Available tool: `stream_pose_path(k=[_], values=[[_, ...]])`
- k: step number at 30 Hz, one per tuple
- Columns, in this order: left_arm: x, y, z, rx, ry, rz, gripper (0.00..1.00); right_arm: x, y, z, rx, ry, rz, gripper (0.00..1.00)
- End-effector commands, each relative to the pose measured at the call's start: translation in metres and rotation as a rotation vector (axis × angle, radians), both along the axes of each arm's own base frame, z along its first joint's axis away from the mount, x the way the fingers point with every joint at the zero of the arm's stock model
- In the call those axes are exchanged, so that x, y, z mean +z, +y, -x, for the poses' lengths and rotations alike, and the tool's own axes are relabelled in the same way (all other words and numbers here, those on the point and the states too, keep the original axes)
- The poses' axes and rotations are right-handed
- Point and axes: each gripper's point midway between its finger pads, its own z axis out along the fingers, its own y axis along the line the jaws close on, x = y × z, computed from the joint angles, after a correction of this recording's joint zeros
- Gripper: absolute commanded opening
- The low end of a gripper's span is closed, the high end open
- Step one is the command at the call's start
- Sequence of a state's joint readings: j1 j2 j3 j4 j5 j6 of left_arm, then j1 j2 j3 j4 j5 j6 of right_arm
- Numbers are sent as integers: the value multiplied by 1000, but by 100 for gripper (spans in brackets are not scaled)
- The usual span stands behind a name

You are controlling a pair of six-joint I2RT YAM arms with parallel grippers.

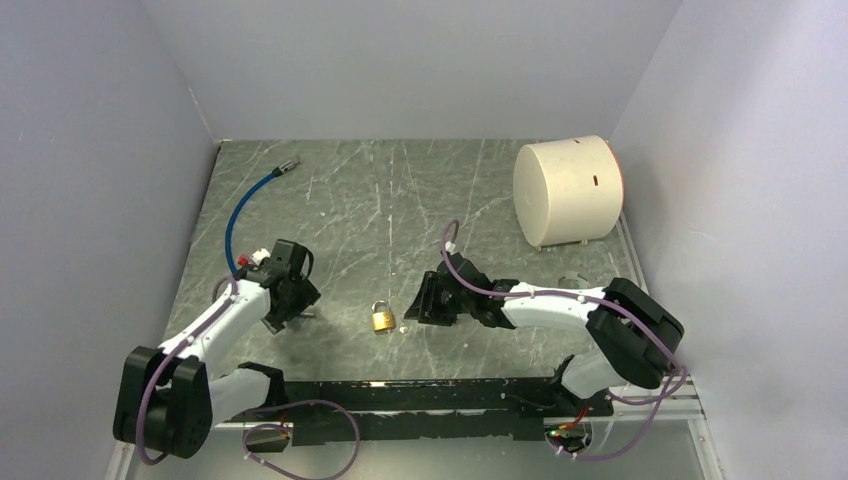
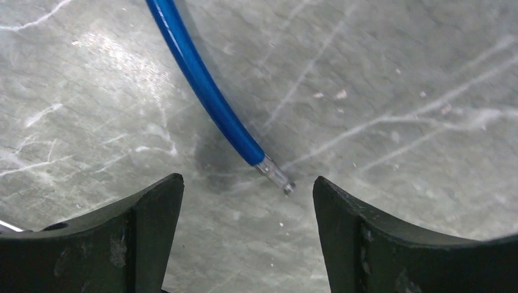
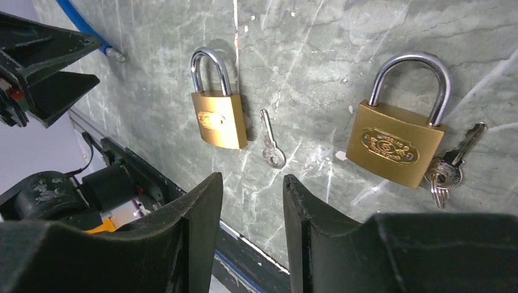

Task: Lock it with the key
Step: Move the lock to the center of the board.

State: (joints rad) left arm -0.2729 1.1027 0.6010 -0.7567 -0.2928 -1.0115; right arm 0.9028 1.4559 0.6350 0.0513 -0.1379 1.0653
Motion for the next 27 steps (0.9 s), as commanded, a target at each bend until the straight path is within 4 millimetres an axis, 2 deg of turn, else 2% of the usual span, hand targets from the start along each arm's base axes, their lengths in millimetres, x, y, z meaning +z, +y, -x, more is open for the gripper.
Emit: stream_pose_path(k=[1,3,7,14,15,19,20,24,27], values=[[1,8,-14,65,-9,-10,76,17,4,-9,-8,-45,-12,44],[-2,11,-16,69,12,-24,69,17,3,-9,-9,-44,-12,44],[-9,19,-16,106,54,-65,67,13,1,-8,-15,-36,-7,43],[-19,18,-18,112,127,-72,49,10,-1,-6,-19,-25,-1,43],[-21,16,-18,111,137,-63,43,9,-1,-6,-19,-24,0,43],[-30,-1,-20,90,170,18,16,9,0,-7,-19,-20,-1,42],[-32,-6,-22,88,173,44,12,8,1,-6,-17,-19,0,42],[-40,-34,-29,77,175,188,3,6,0,-6,-20,-15,6,42],[-39,-57,-36,55,167,262,3,7,-1,-6,-21,-16,7,42]])
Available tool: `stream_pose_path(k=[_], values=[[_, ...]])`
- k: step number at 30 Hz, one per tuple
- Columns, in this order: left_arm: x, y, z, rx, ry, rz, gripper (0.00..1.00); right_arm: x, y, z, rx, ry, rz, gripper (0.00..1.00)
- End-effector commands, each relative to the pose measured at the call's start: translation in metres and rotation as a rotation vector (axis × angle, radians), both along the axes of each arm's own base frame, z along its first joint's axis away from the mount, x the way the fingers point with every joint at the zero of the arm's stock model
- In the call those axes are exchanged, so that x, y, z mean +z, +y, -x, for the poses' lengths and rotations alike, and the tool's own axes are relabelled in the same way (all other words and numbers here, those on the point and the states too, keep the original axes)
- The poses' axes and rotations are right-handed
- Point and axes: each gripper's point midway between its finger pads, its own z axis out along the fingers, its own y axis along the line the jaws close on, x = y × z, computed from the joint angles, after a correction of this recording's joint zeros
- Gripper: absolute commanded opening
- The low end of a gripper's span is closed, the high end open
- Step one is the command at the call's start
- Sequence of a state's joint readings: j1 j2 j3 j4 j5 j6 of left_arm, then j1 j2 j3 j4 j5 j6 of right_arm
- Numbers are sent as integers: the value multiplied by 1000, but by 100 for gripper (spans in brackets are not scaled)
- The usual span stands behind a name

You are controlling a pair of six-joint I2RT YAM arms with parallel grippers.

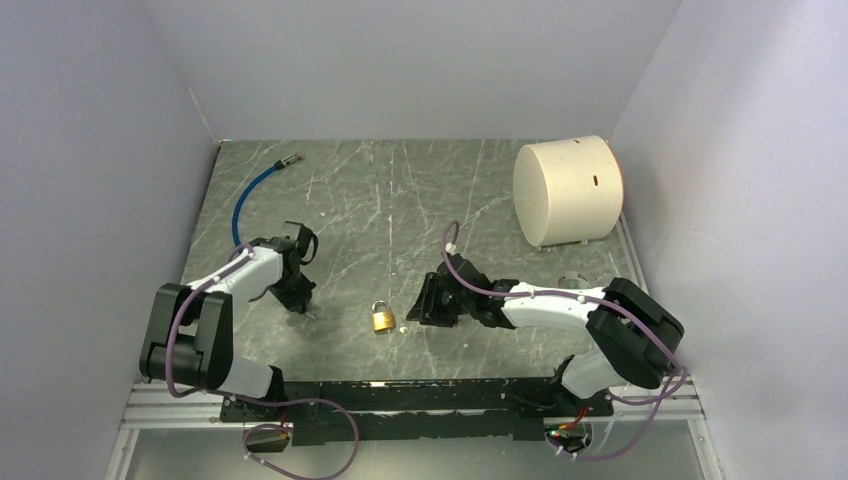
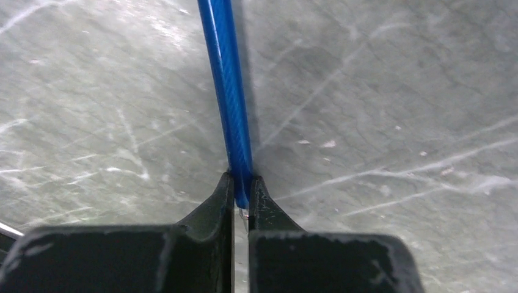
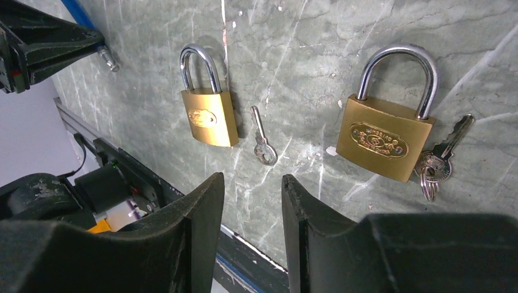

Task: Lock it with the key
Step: Move the lock to the center of the board.

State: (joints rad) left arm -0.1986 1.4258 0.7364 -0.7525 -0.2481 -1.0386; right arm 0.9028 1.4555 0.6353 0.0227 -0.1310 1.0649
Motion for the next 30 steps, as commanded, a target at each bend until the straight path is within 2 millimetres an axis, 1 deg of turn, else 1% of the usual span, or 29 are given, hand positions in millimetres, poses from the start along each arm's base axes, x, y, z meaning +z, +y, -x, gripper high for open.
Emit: stream_pose_path(k=[1,4,6,10,13,14,16,18,21,24,26,28,30], values=[[-12,-65,-19,-14,-30,264,3,12,4,-9,-17,-31,-18,42],[-6,-81,-24,-12,-24,273,4,13,4,-9,-15,-36,-15,42],[-2,-97,-27,-13,-29,311,9,13,4,-9,-14,-38,-13,42],[6,-126,-35,-20,-53,386,12,15,5,-10,-9,-43,-14,42],[12,-140,-44,-32,-62,424,17,18,6,-11,-3,-51,-22,43],[14,-141,-48,-38,-63,425,20,18,6,-11,-4,-52,-23,43],[20,-144,-56,-56,-75,422,36,21,6,-11,-3,-59,-23,43],[24,-141,-58,-69,-72,398,51,24,6,-13,-3,-68,-27,43],[32,-137,-61,-96,-95,374,64,25,7,-13,-5,-72,-30,44],[45,-126,-64,-141,-133,313,74,25,7,-13,-3,-70,-30,44],[55,-112,-67,-175,-155,242,80,25,8,-13,-1,-70,-29,44],[68,-101,-75,-241,-194,192,87,25,8,-13,2,-71,-30,44],[81,-87,-85,-299,-238,154,91,25,9,-13,5,-70,-30,44]])
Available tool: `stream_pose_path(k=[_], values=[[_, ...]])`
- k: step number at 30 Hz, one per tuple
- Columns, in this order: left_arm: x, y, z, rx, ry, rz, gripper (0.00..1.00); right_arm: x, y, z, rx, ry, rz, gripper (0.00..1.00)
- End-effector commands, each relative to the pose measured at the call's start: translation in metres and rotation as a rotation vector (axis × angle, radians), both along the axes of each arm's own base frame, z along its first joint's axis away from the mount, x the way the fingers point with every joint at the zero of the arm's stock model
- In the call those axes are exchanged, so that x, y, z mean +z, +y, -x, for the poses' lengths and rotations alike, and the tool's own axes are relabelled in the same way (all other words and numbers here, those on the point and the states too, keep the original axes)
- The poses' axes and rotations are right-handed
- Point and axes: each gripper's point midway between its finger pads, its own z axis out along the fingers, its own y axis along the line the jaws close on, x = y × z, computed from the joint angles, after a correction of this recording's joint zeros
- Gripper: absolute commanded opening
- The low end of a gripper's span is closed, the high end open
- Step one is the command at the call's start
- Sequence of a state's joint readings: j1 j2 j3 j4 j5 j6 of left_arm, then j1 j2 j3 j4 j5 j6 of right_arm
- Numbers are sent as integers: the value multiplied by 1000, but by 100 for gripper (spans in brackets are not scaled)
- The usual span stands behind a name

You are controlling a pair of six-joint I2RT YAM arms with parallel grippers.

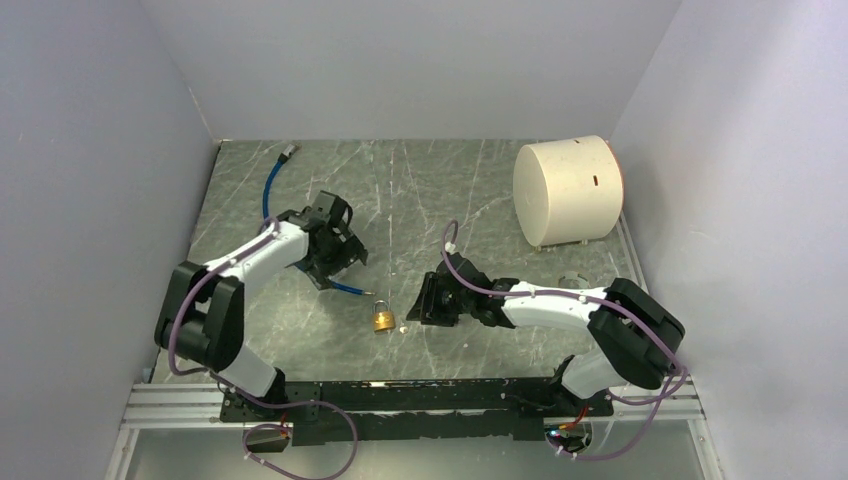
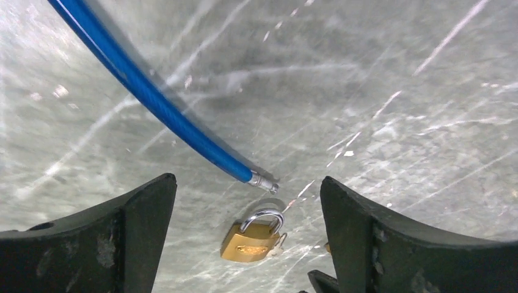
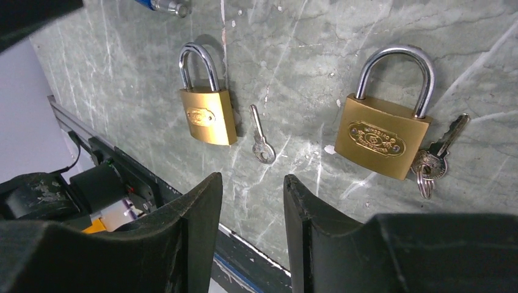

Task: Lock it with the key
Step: Move the lock to the center of the board.

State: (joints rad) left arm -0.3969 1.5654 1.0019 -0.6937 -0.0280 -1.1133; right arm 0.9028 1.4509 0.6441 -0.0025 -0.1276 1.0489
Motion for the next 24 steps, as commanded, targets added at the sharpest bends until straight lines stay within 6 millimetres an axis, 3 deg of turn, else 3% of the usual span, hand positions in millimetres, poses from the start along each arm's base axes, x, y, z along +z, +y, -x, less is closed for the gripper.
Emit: stream_pose_path(k=[1,5,9,11,17,24], values=[[47,38,-30,-124,-175,-113,93,25,11,-14,-2,-67,-47,45],[85,69,-70,-235,-321,-77,94,27,13,-15,5,-73,-48,45],[114,109,-110,-319,-396,-183,94,35,15,-18,10,-98,-61,45],[117,134,-128,-363,-373,-270,94,38,11,-17,9,-104,-49,46],[95,181,-174,-542,-348,-402,94,55,3,-17,14,-163,-58,53],[88,211,-222,-643,-452,-527,94,70,-2,-22,63,-223,18,57]])
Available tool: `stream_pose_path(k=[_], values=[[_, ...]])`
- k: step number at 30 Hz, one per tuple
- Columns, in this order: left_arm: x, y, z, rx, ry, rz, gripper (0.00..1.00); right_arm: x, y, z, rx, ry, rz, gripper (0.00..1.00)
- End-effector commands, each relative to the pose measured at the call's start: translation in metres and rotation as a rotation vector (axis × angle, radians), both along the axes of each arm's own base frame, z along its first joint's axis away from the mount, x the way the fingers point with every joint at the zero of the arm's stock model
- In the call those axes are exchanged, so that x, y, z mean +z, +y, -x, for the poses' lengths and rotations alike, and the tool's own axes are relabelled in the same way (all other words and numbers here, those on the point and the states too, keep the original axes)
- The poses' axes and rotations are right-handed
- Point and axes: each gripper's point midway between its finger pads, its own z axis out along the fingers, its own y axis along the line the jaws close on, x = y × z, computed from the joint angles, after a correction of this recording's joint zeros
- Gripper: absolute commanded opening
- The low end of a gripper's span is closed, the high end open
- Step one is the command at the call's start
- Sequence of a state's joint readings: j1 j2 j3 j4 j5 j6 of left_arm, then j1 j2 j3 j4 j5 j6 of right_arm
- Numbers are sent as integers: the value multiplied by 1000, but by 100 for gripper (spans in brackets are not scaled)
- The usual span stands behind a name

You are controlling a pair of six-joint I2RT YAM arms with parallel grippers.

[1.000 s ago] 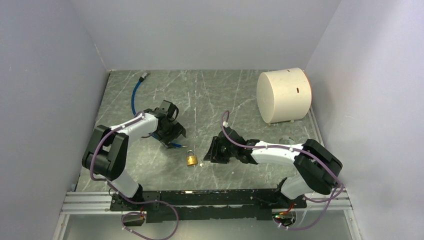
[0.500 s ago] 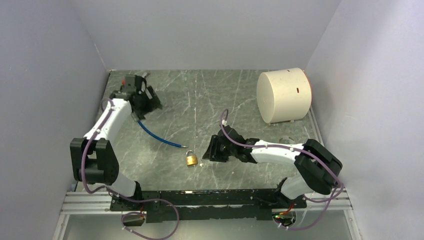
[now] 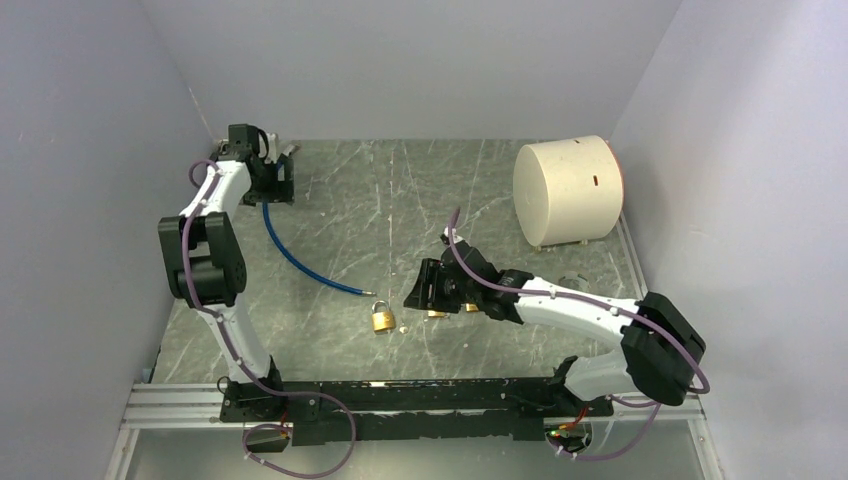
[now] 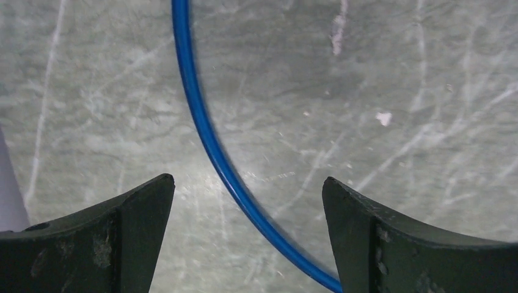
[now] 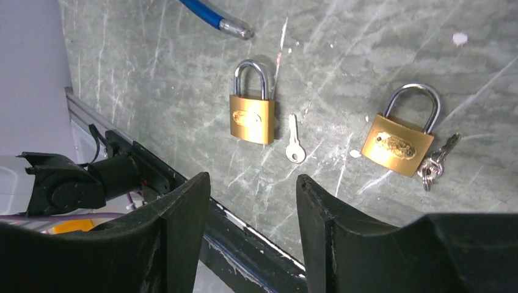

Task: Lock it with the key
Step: Move the lock to the center of the board.

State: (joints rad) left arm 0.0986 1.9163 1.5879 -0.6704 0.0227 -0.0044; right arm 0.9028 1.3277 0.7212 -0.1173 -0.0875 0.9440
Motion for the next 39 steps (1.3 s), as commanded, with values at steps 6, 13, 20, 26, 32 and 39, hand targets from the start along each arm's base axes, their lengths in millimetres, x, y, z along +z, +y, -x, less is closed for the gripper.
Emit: stream_pose_path(k=[6,13,20,26,32,39], values=[[23,33,-86,-151,-259,-85,94,26,-5,-18,12,-121,65,58],[-12,40,-121,-172,-226,-40,91,19,0,-24,56,-130,114,59],[-28,43,-138,-194,-226,-15,91,16,11,-28,115,-123,107,55],[-40,47,-144,-195,-222,-23,92,12,14,-27,130,-99,72,52],[-56,53,-147,-180,-195,-18,90,17,15,-27,137,-99,57,50],[-65,54,-147,-206,-171,-31,85,21,12,-31,142,-113,75,49]])
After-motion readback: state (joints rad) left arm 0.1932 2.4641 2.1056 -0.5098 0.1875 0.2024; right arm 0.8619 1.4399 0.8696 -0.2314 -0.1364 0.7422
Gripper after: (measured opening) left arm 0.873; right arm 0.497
